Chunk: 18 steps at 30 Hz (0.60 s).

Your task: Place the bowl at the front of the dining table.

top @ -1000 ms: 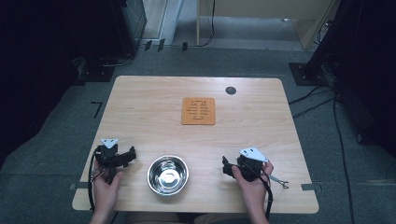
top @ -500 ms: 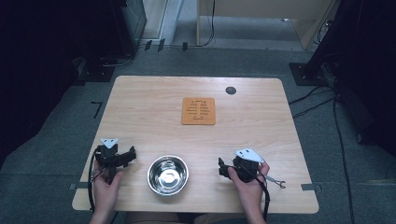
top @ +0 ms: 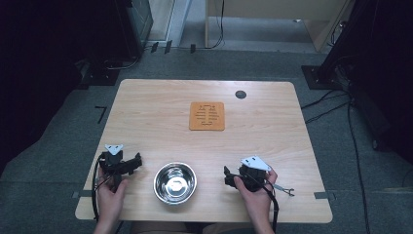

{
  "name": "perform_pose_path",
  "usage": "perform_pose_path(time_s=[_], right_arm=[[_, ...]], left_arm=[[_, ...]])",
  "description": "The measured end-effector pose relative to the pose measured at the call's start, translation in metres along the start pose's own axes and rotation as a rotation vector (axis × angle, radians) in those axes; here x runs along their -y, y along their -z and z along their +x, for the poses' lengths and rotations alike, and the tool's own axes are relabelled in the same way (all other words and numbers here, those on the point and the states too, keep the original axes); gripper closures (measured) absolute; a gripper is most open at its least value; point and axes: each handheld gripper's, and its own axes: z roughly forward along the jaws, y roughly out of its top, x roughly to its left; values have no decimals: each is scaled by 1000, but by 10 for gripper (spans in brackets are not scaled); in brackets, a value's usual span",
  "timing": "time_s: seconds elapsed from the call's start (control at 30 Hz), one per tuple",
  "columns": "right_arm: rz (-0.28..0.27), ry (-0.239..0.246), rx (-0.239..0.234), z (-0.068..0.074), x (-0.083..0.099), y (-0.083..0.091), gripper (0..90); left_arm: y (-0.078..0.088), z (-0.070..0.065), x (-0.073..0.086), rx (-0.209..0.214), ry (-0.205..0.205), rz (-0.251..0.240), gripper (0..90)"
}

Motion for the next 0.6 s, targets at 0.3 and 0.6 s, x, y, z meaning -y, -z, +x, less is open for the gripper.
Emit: perform_pose_path(time_s=[0.3,0.6], right_arm=[[-1,3,-14,5,0,0,86],[0,6,-27,11,1,-1,86]], left_arm=[[0,0,0,0,0,0,102],[0,0,0,0,0,0,102]])
